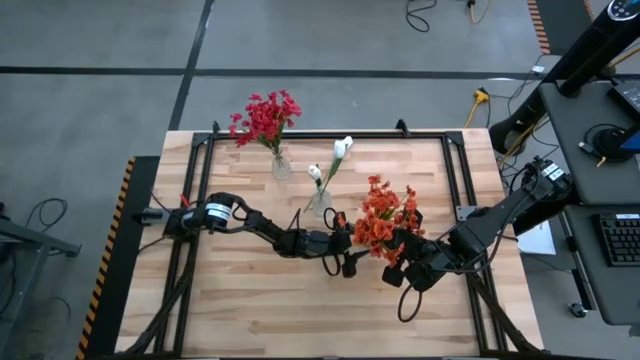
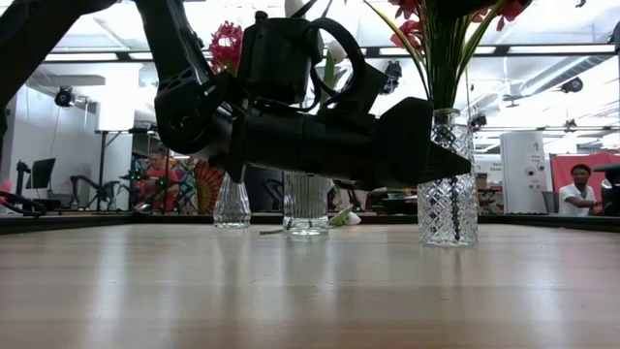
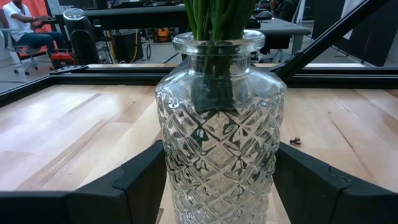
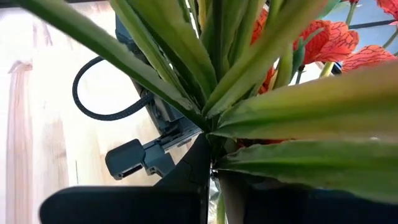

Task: Sort flowers into vase by color
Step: Put the orange sprig flower into the bottom right transparent glass vase

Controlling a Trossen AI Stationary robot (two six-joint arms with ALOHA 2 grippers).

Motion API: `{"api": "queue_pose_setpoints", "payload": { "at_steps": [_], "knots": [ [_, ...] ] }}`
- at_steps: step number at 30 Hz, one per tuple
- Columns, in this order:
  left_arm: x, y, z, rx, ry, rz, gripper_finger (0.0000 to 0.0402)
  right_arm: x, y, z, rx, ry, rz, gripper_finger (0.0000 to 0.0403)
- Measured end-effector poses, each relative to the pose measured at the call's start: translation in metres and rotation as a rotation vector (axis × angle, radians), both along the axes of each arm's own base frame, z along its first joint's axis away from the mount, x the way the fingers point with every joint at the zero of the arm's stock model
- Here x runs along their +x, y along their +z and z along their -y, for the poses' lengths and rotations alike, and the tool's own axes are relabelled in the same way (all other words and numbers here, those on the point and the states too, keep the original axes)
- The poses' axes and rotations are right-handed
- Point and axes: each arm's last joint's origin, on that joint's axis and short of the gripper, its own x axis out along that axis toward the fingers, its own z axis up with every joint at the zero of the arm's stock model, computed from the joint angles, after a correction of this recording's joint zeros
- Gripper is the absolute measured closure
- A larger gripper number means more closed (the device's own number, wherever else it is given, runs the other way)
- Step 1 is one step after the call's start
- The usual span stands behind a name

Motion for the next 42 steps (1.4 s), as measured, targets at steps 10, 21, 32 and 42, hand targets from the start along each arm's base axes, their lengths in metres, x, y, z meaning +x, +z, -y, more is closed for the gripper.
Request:
{"api": "queue_pose_setpoints", "payload": {
  "at_steps": [10, 21, 32, 42],
  "knots": [
    [0.0, 0.0, 0.0, 0.0, 0.0, 0.0, 0.0155, 0.0, -0.01, 0.0, 0.015, 0.001, 0.001, 0.039],
    [0.0, 0.0, 0.0, 0.0, -0.001, 0.0, 0.0155, 0.001, -0.003, 0.0, -0.041, 0.017, 0.015, 0.039],
    [0.0, 0.0, 0.0, 0.003, -0.004, -0.003, 0.0155, 0.003, 0.009, -0.002, -0.05, 0.045, 0.023, 0.0366],
    [0.0, 0.0, 0.001, 0.002, -0.008, -0.005, 0.0155, 0.005, 0.014, -0.004, -0.046, 0.051, 0.038, 0.0258]
  ]
}}
